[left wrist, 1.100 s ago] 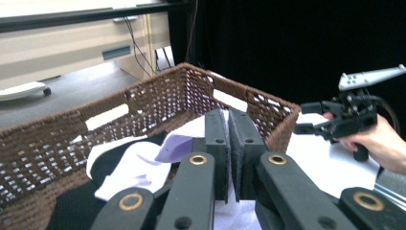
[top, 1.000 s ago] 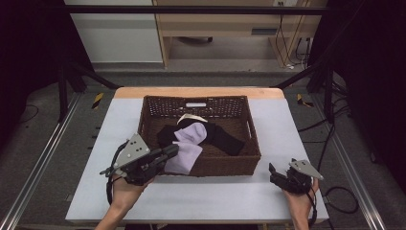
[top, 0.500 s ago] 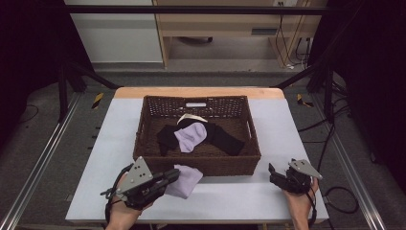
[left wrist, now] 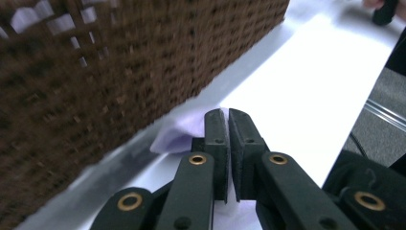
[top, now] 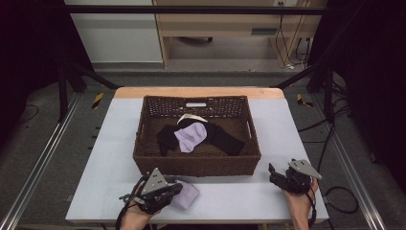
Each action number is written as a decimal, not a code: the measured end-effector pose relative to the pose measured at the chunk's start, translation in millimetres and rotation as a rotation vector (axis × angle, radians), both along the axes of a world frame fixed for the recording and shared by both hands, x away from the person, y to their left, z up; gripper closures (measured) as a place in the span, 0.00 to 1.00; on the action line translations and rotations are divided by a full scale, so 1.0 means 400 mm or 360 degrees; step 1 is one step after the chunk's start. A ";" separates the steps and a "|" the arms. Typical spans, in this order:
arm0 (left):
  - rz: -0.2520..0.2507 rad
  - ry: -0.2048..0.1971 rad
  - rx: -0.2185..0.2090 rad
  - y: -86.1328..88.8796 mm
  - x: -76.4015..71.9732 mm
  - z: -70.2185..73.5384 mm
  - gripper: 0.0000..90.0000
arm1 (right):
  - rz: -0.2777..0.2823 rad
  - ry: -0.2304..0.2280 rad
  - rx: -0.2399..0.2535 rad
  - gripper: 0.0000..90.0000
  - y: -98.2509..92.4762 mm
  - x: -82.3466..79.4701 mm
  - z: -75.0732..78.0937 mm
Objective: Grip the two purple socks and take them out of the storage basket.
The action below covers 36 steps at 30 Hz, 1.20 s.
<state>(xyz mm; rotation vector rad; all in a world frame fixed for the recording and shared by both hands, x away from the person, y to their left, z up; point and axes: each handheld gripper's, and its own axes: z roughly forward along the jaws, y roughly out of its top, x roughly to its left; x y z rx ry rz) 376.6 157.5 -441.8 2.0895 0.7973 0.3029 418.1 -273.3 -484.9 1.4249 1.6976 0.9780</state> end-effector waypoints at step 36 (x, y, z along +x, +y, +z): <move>0.0293 -0.0264 -0.0124 -0.002 0.194 0.286 0.49 | -0.0023 0.0004 -0.0011 0.16 0.001 0.001 0.000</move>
